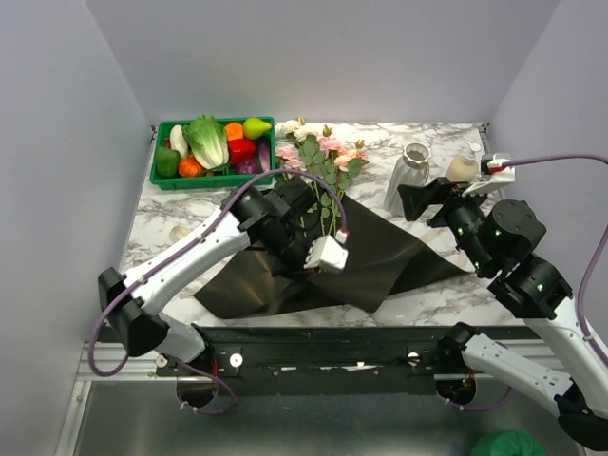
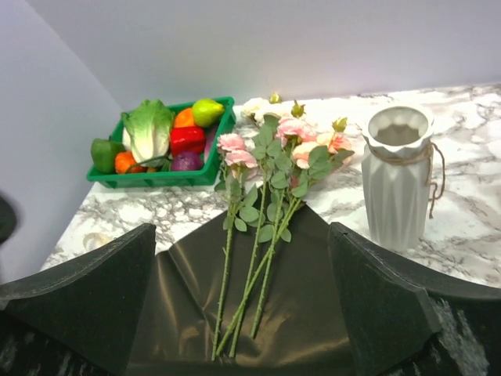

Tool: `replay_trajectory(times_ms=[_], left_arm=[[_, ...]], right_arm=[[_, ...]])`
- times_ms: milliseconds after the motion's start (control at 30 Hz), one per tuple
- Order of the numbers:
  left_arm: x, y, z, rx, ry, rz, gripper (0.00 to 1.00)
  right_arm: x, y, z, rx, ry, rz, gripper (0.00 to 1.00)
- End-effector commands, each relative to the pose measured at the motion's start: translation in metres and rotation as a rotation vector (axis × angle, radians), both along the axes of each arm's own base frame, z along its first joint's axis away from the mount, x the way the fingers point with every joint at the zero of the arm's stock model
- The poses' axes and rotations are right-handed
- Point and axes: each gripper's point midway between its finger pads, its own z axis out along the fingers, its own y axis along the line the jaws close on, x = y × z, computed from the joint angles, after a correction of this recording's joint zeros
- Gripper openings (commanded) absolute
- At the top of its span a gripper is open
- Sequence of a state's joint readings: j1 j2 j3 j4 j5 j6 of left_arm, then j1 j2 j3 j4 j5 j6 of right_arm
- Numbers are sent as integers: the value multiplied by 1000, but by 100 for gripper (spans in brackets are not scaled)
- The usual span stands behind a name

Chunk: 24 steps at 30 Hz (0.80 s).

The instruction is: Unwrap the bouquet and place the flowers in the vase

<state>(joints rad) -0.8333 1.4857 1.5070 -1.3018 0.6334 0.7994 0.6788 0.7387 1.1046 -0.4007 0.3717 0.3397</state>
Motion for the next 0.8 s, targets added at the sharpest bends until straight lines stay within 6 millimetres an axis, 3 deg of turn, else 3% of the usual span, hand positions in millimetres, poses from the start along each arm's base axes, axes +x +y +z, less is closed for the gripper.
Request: replay_trajectory(times_ms=[0, 100, 233, 300, 333, 367, 400, 500, 667, 767], left_arm=[[-56, 17, 17, -60, -7, -244, 2], [-77, 21, 25, -94, -51, -334, 3], [-112, 16, 51, -174, -91, -417, 5], [-128, 14, 61, -207, -108, -458, 28], [-132, 16, 61, -205, -102, -460, 53], [-135, 20, 59, -203, -102, -466, 93], [-139, 22, 57, -201, -102, -480, 99], [-144, 26, 60, -218, -96, -482, 99], [-145, 22, 83, -332, -141, -449, 99], [-134, 21, 92, -371, -229, -423, 99]], right_arm=[[3, -6, -26, -33, 84, -46, 96], [7, 2, -42, -47, 135, -30, 95], [13, 14, -87, -104, 267, -18, 91], [14, 21, -115, -127, 332, 0, 91], [14, 28, -125, -128, 354, 28, 90], [14, 31, -131, -120, 367, 36, 89], [13, 34, -141, -121, 387, 43, 89], [8, 40, -153, -112, 416, 71, 88], [-5, 49, -171, -125, 453, 110, 87], [-14, 55, -181, -134, 478, 137, 86]])
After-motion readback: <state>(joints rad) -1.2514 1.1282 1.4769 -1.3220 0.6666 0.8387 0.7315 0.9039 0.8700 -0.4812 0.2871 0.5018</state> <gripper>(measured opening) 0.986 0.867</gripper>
